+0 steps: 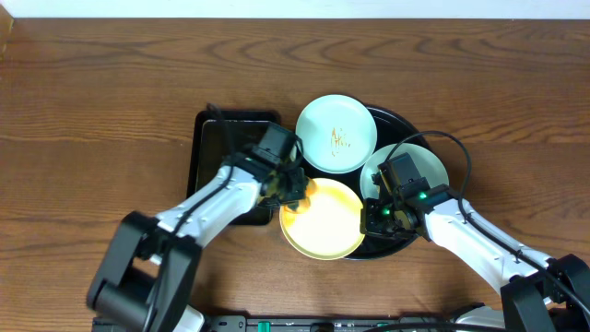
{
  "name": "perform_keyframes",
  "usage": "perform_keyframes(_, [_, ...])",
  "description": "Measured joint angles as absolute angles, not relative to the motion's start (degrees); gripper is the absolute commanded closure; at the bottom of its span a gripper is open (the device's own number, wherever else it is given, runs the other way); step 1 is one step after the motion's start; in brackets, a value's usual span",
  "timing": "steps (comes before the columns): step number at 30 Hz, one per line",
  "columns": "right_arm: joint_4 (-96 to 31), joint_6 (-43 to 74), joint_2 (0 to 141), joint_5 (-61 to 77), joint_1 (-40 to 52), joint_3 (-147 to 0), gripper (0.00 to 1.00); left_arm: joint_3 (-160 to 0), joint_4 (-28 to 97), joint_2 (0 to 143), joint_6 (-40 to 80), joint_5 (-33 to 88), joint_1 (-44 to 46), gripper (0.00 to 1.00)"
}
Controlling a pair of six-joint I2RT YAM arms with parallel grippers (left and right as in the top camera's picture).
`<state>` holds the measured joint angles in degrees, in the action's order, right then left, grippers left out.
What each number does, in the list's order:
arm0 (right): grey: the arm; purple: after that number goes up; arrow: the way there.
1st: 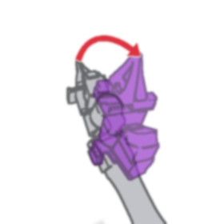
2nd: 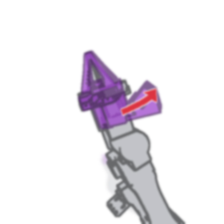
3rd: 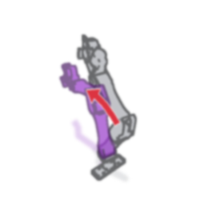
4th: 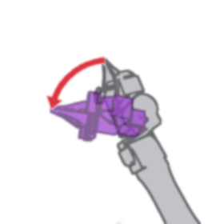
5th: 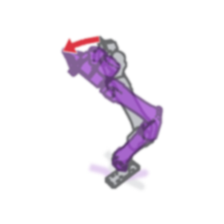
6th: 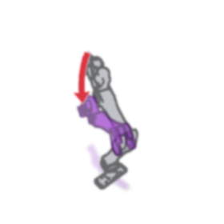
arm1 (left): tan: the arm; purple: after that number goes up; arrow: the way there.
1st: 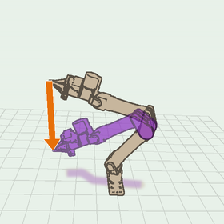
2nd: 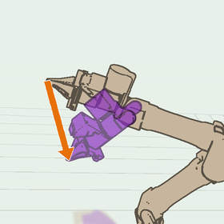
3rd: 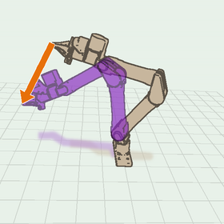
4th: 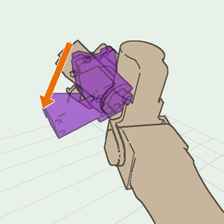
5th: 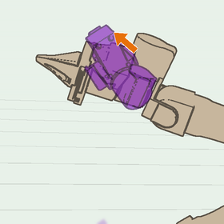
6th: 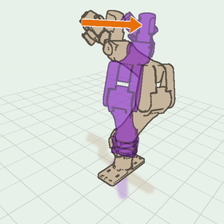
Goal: Clean dirty plates on tray and stack at the side
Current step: 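Return the sponge with the left gripper to the black tray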
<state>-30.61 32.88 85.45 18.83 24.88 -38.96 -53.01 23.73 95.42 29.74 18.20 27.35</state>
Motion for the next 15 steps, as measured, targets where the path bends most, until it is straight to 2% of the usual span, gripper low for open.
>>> perform_keyframes(9, [-31.59,32.88,85.45,17.28,24.86,-38.89,0.99,-52.88,26.7,79.31,25.19,17.06,23.22,0.92])
perform_keyframes(15, [-30.68,32.38,85.45,16.58,24.88,-38.87,0.99,-52.88,30.92,74.65,24.05,10.24,21.96,0.92])
